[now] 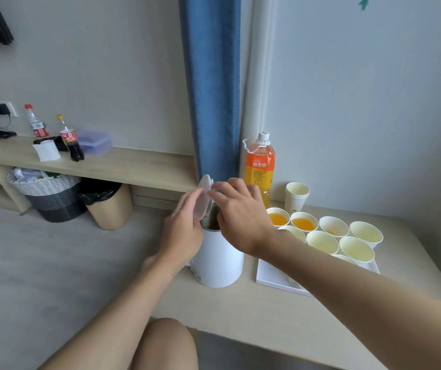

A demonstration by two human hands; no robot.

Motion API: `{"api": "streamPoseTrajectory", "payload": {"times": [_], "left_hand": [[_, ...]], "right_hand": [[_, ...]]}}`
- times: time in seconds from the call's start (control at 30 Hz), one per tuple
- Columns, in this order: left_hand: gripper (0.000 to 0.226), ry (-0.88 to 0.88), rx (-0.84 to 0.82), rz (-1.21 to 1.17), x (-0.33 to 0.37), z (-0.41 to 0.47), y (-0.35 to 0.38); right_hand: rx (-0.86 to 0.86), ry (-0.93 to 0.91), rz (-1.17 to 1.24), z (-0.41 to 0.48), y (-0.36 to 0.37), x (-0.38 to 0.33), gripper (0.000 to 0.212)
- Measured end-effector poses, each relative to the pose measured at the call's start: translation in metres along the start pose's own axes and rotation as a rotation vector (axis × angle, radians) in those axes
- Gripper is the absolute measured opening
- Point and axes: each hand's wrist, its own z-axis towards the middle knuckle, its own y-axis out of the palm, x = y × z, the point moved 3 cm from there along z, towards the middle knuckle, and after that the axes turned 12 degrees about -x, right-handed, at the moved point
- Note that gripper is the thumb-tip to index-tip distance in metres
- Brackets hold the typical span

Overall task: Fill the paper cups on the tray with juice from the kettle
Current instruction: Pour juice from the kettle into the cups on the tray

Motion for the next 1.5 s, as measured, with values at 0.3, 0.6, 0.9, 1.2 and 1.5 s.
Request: {"api": "streamPoseTrajectory", "payload": {"times": [0.3, 0.6, 0.9, 1.2, 1.5], "left_hand": [[0.086, -0.037, -0.31, 0.351, 0.004, 0.012, 0.008], [0.063, -0.284, -0.284, 0.379, -0.028, 0.013, 0.005], [0.046, -0.31, -0.355, 0.548, -0.022, 0.011, -0.001], [0.02, -0.329, -0.312, 0.259, -0.013, 0.005, 0.002], [0.062, -0.393, -0.39, -0.162, -0.006, -0.009, 0.015]], "right_hand": [[-0.152, 0.153, -0.131, -0.011, 0.022, 0.006, 0.037], [-0.225, 0.198, -0.075, -0.014, 0.051, 0.008, 0.035], [-0.258, 0.249, 0.021, -0.02, 0.062, 0.012, 0.044], [-0.368, 0.473, 0.302, -0.025, 0.067, 0.02, 0.06], [-0.143, 0.705, 0.925, -0.055, 0.072, -0.009, 0.029]]}}
